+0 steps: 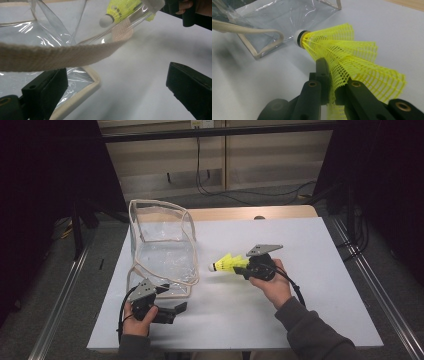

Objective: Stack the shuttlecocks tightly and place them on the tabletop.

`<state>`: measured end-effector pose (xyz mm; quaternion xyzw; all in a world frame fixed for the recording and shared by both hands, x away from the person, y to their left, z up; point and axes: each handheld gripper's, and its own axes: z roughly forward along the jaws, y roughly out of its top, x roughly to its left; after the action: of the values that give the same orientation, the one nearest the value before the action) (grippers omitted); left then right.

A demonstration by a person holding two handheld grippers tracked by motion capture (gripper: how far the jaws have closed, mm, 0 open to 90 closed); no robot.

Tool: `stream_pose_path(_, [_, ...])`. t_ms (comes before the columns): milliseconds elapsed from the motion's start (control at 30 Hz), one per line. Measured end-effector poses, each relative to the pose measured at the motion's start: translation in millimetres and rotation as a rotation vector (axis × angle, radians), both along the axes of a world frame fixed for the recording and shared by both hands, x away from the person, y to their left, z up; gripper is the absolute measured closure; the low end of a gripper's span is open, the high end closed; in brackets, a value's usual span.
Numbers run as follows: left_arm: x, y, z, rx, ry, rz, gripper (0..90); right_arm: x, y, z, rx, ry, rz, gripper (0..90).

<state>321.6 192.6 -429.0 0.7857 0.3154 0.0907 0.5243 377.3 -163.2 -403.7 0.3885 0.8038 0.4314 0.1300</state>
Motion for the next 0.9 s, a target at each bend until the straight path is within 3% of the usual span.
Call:
stream_pose_path(167, [0.1,-0.1,0.0,0.0,-0.001,-0.001,3.8,0.9,-2.4,10.3,-0.007,0.003,0.014,87.3])
stream_pose_path(333, [0.0,-0.1,0.3,0.0,0.0,-0.003,3.8,2.4,-5.2,9.9,0.004,0.016,0.009,87.3])
stream_pose_path(600, [0.1,-0.2,0.2,0.0,0.0,-0.004,3.8,3.6,-4.3,0.7,0.0,0.029,0.006,87.4])
stream_pose_path(767, [0.1,-0.2,0.0,-0.001,-0.001,-0.003,3.8,2.1,-1.3,-13.4,-0.037,0.046,0.011,87.3])
stream_pose_path(900, [0.1,-0.3,0.0,-0.001,-0.001,-0.003,3.8,0.0,1.2,-24.2,-0.036,0.05,0.014,87.3])
